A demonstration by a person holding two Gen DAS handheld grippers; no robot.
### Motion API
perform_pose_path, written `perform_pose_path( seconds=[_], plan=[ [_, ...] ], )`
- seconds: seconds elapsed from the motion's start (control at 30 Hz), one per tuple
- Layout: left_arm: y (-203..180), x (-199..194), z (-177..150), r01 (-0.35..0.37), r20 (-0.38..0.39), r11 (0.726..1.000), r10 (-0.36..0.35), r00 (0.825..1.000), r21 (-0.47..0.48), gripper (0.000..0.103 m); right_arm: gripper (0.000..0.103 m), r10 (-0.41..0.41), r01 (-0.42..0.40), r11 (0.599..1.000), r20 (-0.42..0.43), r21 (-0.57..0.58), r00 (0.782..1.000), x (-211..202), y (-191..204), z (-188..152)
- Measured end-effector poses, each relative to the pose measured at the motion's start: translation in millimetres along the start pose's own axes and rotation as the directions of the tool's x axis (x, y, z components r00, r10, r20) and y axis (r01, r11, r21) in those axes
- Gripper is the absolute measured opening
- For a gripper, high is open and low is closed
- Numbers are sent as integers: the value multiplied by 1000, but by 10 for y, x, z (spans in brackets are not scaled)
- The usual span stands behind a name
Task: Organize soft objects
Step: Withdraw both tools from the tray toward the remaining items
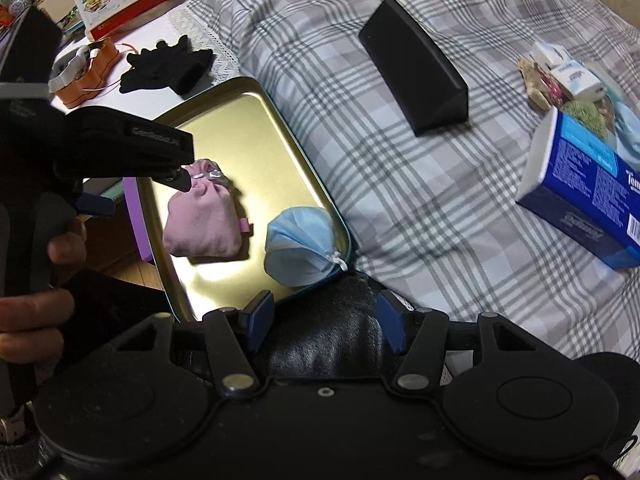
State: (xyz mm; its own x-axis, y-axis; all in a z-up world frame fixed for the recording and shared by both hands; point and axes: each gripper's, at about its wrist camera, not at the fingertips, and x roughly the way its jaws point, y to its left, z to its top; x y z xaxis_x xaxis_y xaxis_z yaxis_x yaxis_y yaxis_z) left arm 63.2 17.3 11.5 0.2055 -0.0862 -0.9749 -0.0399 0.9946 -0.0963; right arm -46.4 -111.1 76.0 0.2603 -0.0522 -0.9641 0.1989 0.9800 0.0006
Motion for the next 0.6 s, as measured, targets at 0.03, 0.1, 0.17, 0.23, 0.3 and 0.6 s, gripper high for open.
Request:
perform_pose_path(
  seconds=[0.03,0.1,0.17,0.23,0.3,0.6],
  plan=[
    [-20,-12,-16,0,2,1000,0,1000,6,80,56,-2,2,1000,2,2,1000,-10,-26,-11],
    [-64,-30,-47,5,1,1000,-5,1000,20,80,56,-6,6,1000,7,7,1000,-32,-86,-33],
    [-115,-45,-77,15,-3,999,-15,1000,35,80,56,-4,4,1000,8,20,1000,-46,-157,-49],
    [-176,-59,-106,21,-6,998,-20,1000,51,80,56,-1,1,999,9,38,1000,-66,-231,-67],
    [-243,-78,-140,21,-4,997,-21,1000,70,80,56,-2,1,998,15,55,1000,-90,-308,-82],
    [-606,-102,-296,45,-26,986,-41,999,159,80,58,-17,12,990,32,143,999,-136,-730,-191]
  ],
)
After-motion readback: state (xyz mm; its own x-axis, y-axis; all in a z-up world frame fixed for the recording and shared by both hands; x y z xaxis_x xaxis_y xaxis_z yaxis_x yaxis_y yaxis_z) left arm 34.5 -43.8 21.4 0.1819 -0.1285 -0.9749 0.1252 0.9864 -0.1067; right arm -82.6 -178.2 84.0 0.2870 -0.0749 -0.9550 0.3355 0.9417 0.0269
